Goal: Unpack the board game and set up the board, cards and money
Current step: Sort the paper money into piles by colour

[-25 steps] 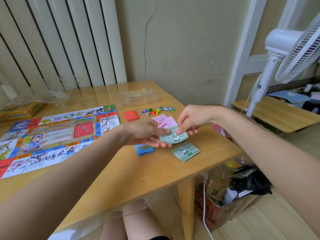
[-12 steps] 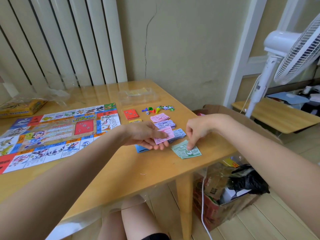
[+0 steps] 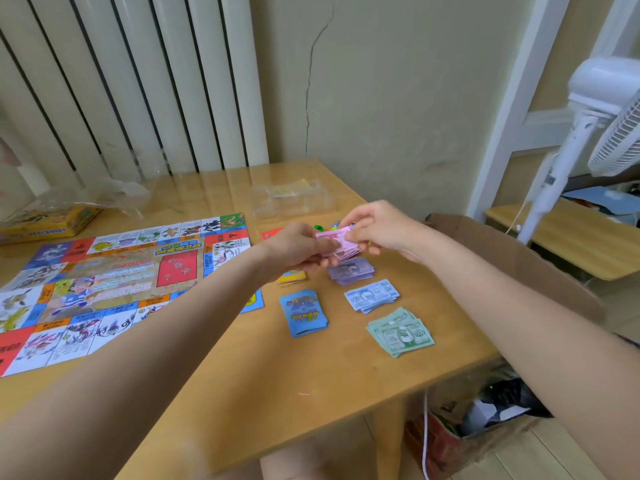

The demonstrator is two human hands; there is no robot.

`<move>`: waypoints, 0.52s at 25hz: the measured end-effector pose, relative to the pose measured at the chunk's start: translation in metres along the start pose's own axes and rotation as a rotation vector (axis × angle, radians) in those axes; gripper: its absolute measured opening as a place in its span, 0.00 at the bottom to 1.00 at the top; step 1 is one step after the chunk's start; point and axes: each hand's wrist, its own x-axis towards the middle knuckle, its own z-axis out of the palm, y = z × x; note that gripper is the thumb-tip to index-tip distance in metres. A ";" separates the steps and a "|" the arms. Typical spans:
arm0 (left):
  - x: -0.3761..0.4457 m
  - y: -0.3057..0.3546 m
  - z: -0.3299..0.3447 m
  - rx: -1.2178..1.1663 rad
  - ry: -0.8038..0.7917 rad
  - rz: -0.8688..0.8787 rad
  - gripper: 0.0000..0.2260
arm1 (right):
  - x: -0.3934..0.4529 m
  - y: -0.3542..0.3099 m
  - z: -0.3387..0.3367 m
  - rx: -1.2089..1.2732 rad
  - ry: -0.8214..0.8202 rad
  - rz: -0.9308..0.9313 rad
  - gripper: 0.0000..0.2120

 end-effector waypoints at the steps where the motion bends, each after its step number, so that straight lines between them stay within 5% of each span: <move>1: 0.007 -0.001 -0.005 -0.023 0.074 0.003 0.08 | 0.011 0.004 0.001 0.040 0.069 0.034 0.09; 5: 0.026 -0.010 -0.022 0.020 0.244 0.005 0.10 | 0.045 0.024 0.000 0.006 0.178 0.156 0.09; 13: 0.046 -0.026 -0.016 0.337 0.178 0.097 0.10 | 0.064 0.047 0.012 -0.414 0.109 0.115 0.08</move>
